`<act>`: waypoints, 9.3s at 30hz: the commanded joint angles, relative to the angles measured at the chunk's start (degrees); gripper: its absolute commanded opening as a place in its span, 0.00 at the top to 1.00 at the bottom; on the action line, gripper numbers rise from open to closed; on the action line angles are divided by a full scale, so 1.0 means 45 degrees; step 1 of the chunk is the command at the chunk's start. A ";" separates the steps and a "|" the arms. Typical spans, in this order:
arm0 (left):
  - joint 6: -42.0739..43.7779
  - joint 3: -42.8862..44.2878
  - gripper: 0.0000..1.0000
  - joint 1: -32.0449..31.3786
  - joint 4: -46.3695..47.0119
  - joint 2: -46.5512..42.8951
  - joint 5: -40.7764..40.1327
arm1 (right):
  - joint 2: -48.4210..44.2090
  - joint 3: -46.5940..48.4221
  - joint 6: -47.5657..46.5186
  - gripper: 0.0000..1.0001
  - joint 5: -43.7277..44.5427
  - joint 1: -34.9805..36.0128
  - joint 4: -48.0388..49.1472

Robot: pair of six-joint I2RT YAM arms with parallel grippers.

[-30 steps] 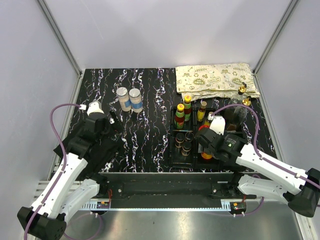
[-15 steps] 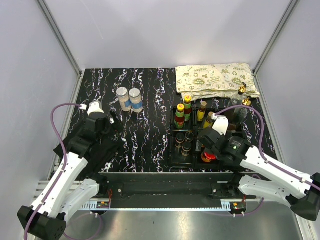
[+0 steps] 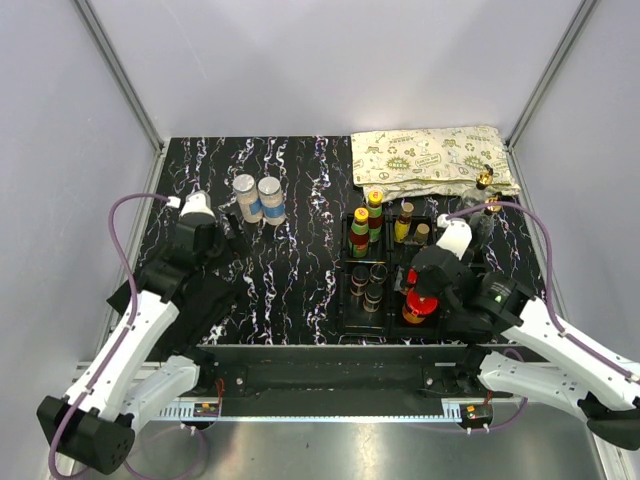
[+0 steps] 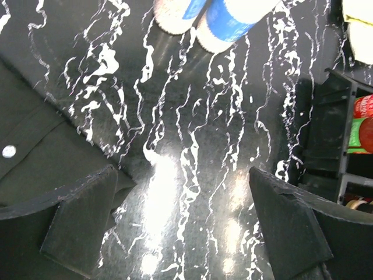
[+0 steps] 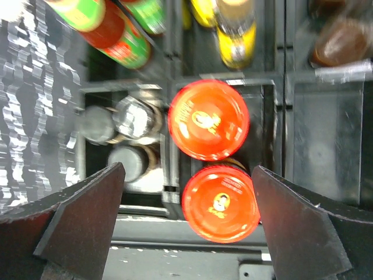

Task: Organize the condiment bottles
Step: Place the bottle in the storage box, then pick up the bottle from the center of the board, then place the bottle in the storage box, then pick up the bottle from the center of the board.

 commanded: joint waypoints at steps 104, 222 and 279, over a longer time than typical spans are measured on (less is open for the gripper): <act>0.2751 0.8185 1.00 -0.6756 0.2147 0.5390 0.1805 | 0.0147 0.5454 -0.5984 0.00 0.4811 -0.2104 0.3074; 0.4160 0.5397 0.01 -0.7878 0.3339 0.3288 -0.4272 | 0.3602 1.0883 -0.6297 0.00 -0.0945 -0.2123 0.2330; 0.6737 0.0668 0.01 -0.2189 0.3553 -0.1069 -0.2668 | 1.9014 2.0963 -0.7215 0.00 -0.8019 -0.2396 0.4890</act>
